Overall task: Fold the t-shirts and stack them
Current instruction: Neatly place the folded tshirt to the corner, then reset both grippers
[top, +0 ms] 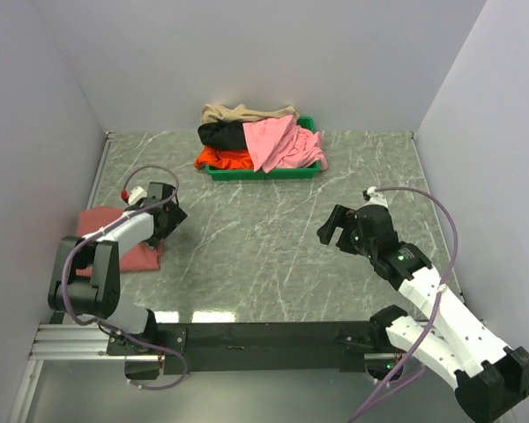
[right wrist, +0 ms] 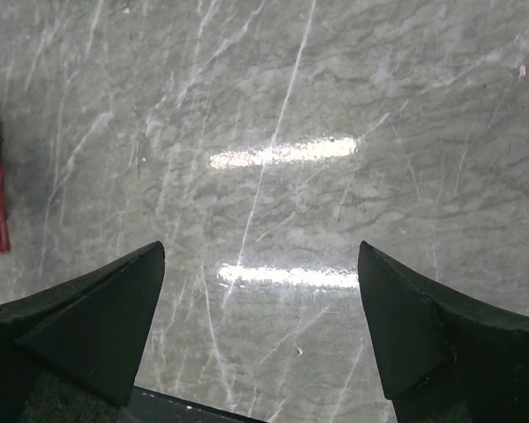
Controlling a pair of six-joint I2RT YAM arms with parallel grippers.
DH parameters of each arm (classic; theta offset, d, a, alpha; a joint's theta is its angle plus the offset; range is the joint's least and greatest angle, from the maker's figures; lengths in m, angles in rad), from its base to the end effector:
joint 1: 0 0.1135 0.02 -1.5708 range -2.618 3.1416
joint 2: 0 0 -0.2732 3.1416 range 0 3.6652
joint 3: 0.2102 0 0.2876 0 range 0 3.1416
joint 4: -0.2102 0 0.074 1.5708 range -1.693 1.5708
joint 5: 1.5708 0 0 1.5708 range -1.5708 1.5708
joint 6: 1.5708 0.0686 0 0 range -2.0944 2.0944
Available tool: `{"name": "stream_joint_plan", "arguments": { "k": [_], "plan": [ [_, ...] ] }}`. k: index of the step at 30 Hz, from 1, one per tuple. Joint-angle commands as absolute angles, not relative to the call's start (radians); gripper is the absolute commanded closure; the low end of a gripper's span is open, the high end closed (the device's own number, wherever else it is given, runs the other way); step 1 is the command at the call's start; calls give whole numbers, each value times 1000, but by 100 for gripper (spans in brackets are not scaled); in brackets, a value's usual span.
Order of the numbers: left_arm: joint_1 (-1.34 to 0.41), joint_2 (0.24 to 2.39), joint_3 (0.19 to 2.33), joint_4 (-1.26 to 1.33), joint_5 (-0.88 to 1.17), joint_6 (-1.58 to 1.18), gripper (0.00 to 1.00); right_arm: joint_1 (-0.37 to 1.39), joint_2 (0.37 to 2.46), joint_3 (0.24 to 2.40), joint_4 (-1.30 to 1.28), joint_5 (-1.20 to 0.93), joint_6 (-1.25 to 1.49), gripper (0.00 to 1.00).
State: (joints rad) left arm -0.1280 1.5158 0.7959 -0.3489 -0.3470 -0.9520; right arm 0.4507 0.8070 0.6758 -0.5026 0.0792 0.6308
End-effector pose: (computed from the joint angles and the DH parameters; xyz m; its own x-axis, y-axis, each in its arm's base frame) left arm 0.3230 -0.0181 0.1245 -0.4699 -0.7119 -0.5220 -0.7327 0.6443 -0.2190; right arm 0.2116 0.0964 0.2492 -0.6527 0.3373 -0.6783 0.0101 0.8992 0.4374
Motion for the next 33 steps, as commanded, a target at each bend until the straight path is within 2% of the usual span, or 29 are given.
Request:
{"name": "stream_joint_plan", "arguments": {
  "k": [1, 7, 18, 33],
  "plan": [
    [-132, 1476, 729, -481, -376, -1028, 1, 443, 799, 655, -480, 81, 646, 4],
    [-141, 1364, 820, -557, -420, -986, 1, 443, 798, 652, -476, 81, 650, 4],
    [-356, 1171, 1072, -649, -385, -919, 1, 442, 801, 778, -545, 166, 626, 4],
    [-376, 875, 936, -525, -367, -864, 1, 442, 655, 726, -486, 259, 604, 5]
  ]
}}
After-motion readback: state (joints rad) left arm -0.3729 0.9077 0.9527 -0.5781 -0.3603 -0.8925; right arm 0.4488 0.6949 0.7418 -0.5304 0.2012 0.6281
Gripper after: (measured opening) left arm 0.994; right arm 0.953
